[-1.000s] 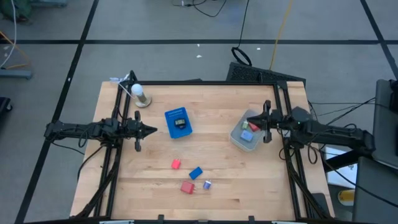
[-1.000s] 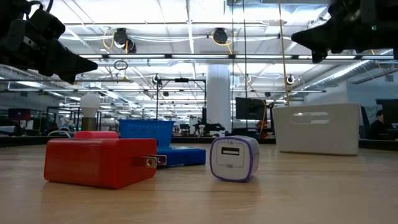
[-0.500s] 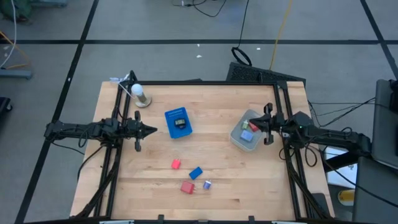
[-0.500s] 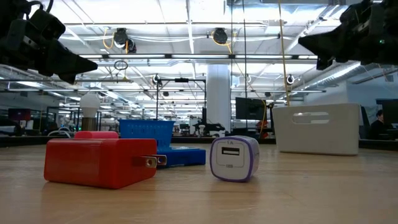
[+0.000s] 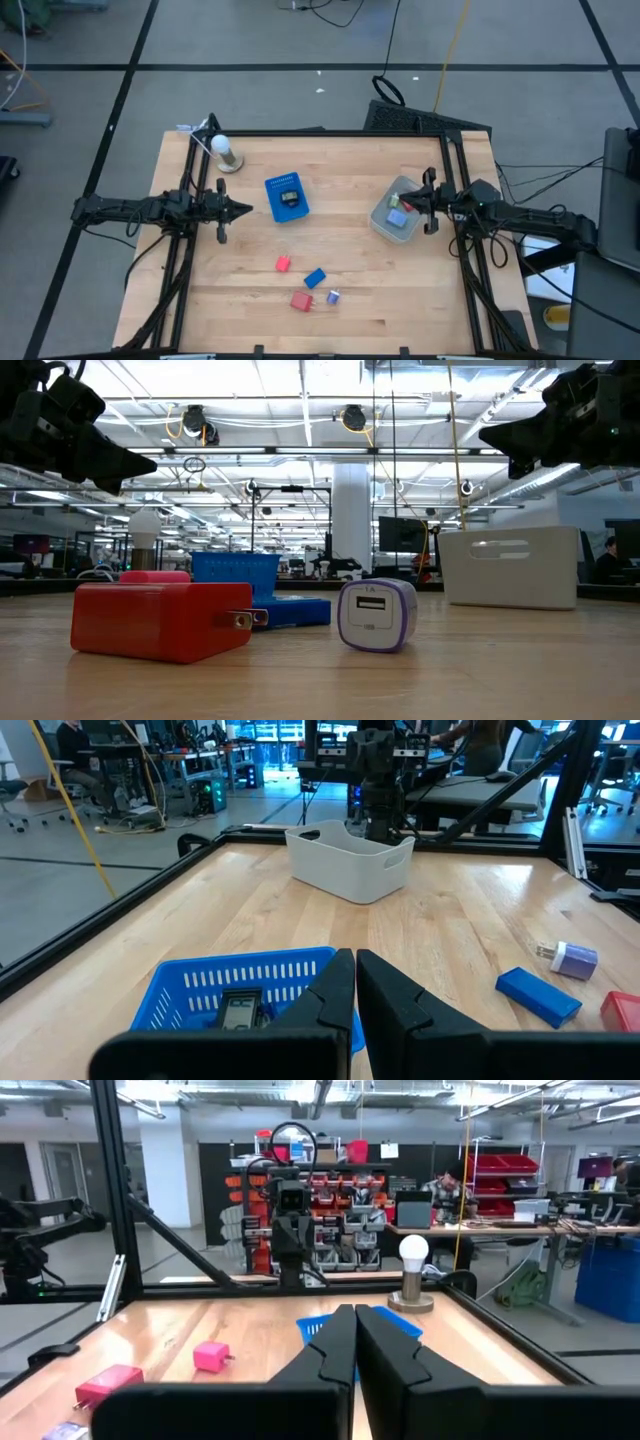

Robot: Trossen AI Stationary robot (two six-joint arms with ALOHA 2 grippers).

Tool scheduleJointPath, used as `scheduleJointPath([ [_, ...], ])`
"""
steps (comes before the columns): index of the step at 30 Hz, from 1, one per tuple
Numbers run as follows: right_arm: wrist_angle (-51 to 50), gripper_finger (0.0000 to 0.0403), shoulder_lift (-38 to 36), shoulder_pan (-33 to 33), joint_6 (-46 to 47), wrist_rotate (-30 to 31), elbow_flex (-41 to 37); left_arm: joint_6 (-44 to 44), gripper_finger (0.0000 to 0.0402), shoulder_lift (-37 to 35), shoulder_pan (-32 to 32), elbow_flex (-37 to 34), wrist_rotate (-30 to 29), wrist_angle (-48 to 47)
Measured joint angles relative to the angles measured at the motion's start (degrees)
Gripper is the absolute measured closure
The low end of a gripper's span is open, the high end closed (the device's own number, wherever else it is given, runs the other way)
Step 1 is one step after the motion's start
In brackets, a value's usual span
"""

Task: Pick & Place Office items
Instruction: Put the blue digital clock into the blue bin

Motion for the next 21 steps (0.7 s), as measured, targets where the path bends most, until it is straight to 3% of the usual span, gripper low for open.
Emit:
scheduleJointPath([
  [8, 0.0, 0.0399, 0.0, 0.0, 0.0, 0.0, 0.0, -1.3, 0.0383, 0.0, 0.0, 0.0, 0.0, 0.1],
  [13, 0.0, 0.0399, 0.0, 0.0, 0.3, 0.1, 0.0, -11.6, 0.0386, 1.7, -0.1, 1.8, -1.4, 3.3],
  [16, 0.0, 0.0399, 0.0, 0.0, 0.4, 0.1, -0.1, -14.0, 0.0398, 6.3, -1.3, 5.4, -1.9, 3.9],
  [21, 0.0, 0.0399, 0.0, 0.0, 0.4, 0.1, -0.1, -18.1, 0.0399, 22.1, -5.0, 12.6, -6.2, 3.8],
])
